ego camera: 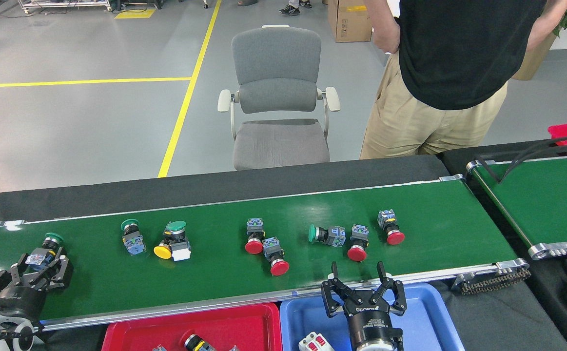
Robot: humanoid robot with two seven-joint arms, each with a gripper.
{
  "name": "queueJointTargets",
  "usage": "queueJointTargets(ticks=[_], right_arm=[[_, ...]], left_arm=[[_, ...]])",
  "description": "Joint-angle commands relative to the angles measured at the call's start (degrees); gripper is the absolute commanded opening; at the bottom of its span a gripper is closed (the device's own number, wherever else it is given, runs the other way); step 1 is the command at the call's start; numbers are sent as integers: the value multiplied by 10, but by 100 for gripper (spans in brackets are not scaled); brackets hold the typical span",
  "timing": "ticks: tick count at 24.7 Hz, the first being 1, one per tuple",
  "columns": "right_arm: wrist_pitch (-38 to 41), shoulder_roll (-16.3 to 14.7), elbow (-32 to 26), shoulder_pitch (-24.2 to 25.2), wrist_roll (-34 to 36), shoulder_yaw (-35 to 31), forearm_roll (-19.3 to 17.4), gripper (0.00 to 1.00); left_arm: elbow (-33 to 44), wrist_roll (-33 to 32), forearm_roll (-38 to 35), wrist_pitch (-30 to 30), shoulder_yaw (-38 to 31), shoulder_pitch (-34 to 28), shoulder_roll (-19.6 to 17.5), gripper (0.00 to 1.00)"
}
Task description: Pick switch part from conveyor to tray
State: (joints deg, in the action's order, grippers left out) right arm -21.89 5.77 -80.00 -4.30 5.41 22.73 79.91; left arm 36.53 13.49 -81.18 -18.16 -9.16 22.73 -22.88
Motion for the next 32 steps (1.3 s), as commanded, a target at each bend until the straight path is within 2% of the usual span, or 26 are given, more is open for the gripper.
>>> queueJointTargets(ticks=[1,5,8,9,10,12,13,14,15,17,20,23,26,28,30,32], right_arm=[[-4,7,2,-15,-3,0,2,99],[-48,6,20,-32,-6,1,1,99],[-74,6,44,-48,-11,-1,-1,98],[-85,6,55,-56,-12,-1,-3,97],[-94,4,64,-64,-12,-1,-4,91],[-95,0,78,-74,-14,-1,-4,60],[-93,0,78,-75,-15,-1,-5,49],[-91,-1,78,-75,-15,0,-4,35],[-90,-1,78,-75,-14,1,-2,28],[-88,-1,78,-75,-14,4,1,25],[-87,-3,77,-68,-12,12,1,15],[-78,-9,68,-66,-9,31,-1,9],[-52,-24,28,-61,-1,83,0,9],[-3,-49,-9,-53,12,136,0,9],[48,-56,-35,-45,26,164,0,10],[109,-56,-52,-44,35,187,0,15]], left_arm=[[7,8,1,-21,12,-6,4,14],[118,15,1,-103,12,-59,5,9],[281,10,3,-222,12,-140,6,11],[334,10,4,-268,11,-174,6,16],[384,10,5,-268,11,-208,6,30],[495,9,3,-268,11,-297,9,69],[522,10,3,-268,12,-323,13,83],[549,10,2,-268,13,-354,28,100],[563,10,1,-268,21,-373,42,100],[568,10,1,-268,38,-376,54,100],[568,9,1,-268,39,-368,54,100],[559,10,4,-268,13,-364,55,100],[539,10,5,-157,-45,-369,62,100],[505,10,5,-72,-57,-367,63,100],[487,9,4,-35,-58,-368,62,100],[484,6,3,-32,-58,-371,61,100]])
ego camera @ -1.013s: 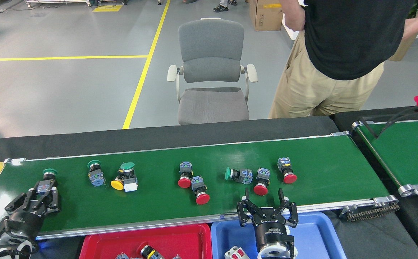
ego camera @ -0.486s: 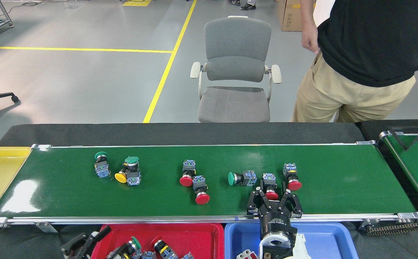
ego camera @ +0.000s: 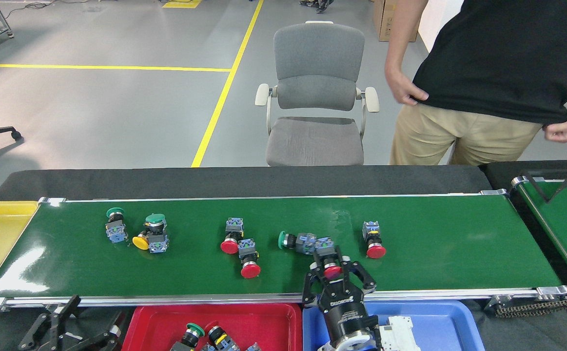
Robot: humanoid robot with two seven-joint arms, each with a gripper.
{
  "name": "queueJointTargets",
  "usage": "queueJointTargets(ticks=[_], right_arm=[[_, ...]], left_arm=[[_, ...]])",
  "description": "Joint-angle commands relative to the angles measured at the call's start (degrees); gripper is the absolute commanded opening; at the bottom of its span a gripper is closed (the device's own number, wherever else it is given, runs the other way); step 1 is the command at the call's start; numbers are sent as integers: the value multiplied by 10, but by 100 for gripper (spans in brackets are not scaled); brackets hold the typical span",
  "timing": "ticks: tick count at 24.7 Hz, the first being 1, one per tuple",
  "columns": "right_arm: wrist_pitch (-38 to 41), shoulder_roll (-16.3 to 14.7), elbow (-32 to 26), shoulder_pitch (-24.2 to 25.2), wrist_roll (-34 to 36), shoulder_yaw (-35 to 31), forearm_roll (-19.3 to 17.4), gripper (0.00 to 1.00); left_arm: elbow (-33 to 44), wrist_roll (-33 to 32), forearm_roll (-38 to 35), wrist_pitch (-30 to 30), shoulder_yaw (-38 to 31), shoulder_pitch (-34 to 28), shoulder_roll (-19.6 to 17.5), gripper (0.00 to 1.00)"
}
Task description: Pick switch part from conveyor to tray
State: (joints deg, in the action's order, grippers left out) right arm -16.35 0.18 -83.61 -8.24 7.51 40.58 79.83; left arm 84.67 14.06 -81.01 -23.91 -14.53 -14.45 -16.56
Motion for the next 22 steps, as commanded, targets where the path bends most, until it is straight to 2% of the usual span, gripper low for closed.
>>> queueJointTargets(ticks=[1,2,3,5,9,12,14,16,20,22], right_arm=[[87,0,-18,-5,15,20,1,25],[120,1,-18,-6,16,32,2,64],[140,4,-16,-8,16,42,2,100],[174,9,-11,-8,16,55,2,100],[183,10,-7,-5,13,55,1,100],[176,13,-10,-5,13,31,-3,100],[135,12,-16,3,15,-15,-3,100],[63,12,-20,31,16,-53,-3,100],[-68,11,-32,76,39,-98,-4,100],[-103,8,-32,96,49,-116,-4,100]], left_arm=[[3,-9,3,26,-4,1,-1,100],[6,-21,3,22,-3,4,-2,100],[6,-31,3,19,-2,12,-4,100],[6,-46,1,3,2,43,-7,100],[-14,-143,-4,-29,3,137,-7,100],[-52,-156,-5,-27,4,178,-7,100],[-86,-156,-6,-25,4,198,-6,100],[-114,-156,-5,-26,4,211,-8,100],[-144,-156,-5,-27,4,226,-18,100],[-152,-156,-5,-26,3,229,-21,100]])
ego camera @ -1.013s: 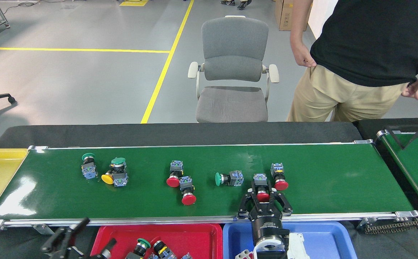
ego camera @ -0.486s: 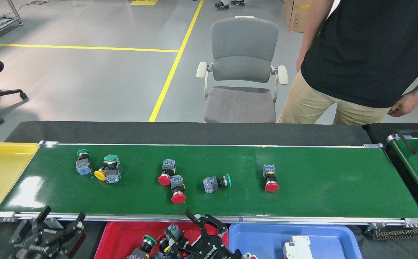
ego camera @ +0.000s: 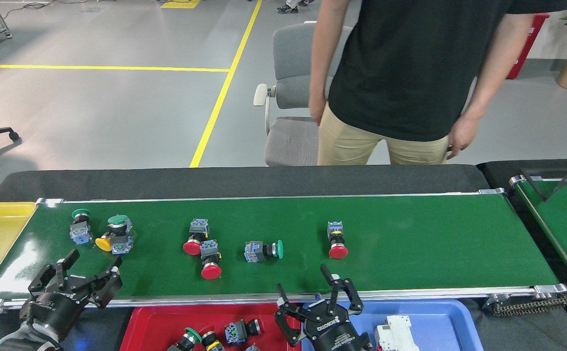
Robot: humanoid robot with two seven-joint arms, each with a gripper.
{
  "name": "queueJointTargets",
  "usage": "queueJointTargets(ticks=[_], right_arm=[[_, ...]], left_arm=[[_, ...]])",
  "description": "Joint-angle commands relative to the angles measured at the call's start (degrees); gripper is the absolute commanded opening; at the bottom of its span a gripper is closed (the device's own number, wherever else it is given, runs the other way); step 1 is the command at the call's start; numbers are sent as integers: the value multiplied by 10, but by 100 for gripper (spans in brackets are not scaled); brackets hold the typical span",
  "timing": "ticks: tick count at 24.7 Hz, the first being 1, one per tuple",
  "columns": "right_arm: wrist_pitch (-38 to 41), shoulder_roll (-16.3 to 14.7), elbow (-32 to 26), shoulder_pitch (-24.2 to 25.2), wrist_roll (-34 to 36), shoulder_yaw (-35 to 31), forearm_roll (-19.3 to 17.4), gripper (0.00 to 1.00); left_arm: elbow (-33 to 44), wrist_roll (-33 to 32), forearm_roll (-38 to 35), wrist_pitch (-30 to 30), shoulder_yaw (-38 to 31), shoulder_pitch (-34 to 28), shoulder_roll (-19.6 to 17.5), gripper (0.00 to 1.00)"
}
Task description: Pick switch part from conveyor to tray
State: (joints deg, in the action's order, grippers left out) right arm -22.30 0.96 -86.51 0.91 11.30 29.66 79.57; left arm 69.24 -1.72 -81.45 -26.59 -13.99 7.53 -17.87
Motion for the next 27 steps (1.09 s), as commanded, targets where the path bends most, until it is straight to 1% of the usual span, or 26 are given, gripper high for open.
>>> queueJointTargets(ticks=[1,4,8,14,19,20,21,23,25,27], right_arm=[[-51,0,-3,14,11,-9,-1,100],[-52,1,-3,27,11,-14,-1,100],[-52,2,-3,30,7,-16,-1,100],[-52,3,-8,28,3,-16,-1,100],[-50,1,-16,21,-17,-15,-1,100],[-50,-1,-16,21,-17,-14,0,100],[-48,-1,-16,20,-17,-14,0,100],[-48,1,-16,18,-18,-14,0,100],[-48,1,-16,12,-20,-15,0,100],[-48,1,-16,6,-21,-15,-1,100]], left_arm=[[-2,1,0,1,-3,13,-8,100],[-21,1,0,3,-3,22,-13,100],[-75,3,-1,22,-3,49,-26,100],[-152,5,0,76,-3,95,-44,100],[-224,31,-1,107,-2,129,-50,99],[-234,38,-1,111,-1,135,-51,97],[-242,47,-1,119,0,140,-51,92],[-253,65,-1,137,18,145,-52,80],[-256,80,-1,158,36,150,-52,71],[-256,98,-1,169,56,150,-52,57]])
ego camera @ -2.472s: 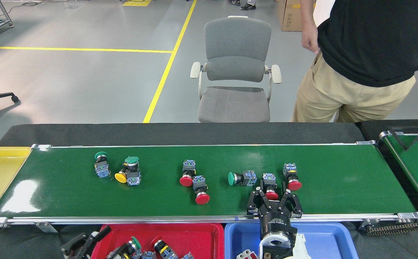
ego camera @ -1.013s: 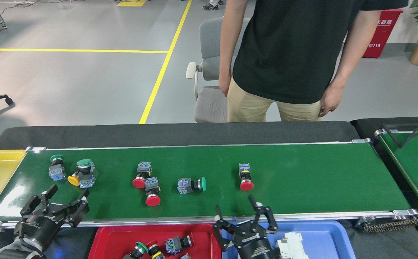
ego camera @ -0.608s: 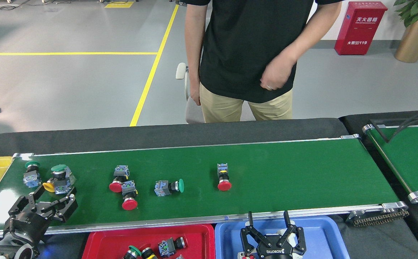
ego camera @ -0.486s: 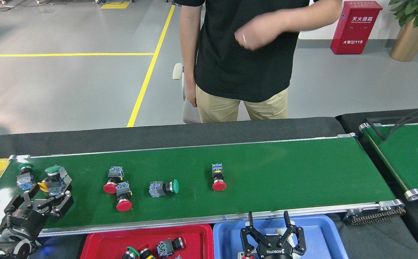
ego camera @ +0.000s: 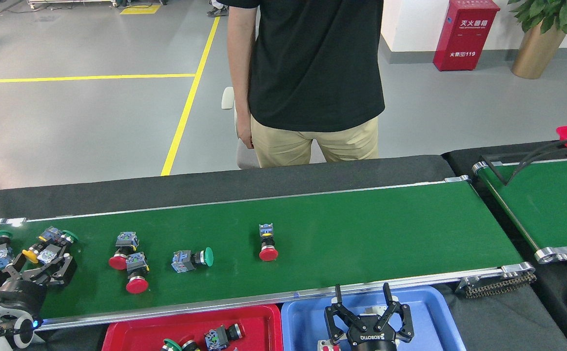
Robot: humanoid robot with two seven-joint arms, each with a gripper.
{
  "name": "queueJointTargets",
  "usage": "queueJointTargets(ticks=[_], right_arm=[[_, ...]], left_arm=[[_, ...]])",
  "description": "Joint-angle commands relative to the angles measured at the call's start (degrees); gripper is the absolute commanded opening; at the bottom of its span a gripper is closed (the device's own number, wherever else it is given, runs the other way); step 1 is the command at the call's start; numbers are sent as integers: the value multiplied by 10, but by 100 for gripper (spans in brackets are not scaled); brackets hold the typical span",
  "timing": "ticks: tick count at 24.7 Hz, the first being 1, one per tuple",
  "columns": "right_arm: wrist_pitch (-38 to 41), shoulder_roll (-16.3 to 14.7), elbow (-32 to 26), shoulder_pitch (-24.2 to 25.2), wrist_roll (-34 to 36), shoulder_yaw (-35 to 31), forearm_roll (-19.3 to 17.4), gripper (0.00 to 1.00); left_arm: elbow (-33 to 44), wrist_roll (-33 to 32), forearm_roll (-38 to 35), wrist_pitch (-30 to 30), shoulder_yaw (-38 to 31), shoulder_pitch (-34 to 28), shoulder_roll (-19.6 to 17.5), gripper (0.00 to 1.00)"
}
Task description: Pick switch part from conveyor to tray
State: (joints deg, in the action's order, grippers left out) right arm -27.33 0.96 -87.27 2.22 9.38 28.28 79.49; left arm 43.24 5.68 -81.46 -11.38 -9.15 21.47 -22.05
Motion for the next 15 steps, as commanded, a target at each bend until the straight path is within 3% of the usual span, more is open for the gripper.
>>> queueJointTargets(ticks=[1,4,9,11,15], right_arm=[[3,0,-8,-8,-2,-2,0,100],[3,-2,-8,-7,-2,-2,0,100],[1,1,-8,-8,-12,-2,0,100],[0,-2,-8,-7,-12,-2,0,100],[-2,-10,-24,-7,-14,-16,0,100]], left_arm=[[4,28,-1,16,12,10,-11,50],[4,32,0,11,14,9,-9,33],[11,38,1,0,17,-2,-8,27],[38,39,2,-42,16,-25,-10,27],[205,38,7,-193,4,-136,-12,27]])
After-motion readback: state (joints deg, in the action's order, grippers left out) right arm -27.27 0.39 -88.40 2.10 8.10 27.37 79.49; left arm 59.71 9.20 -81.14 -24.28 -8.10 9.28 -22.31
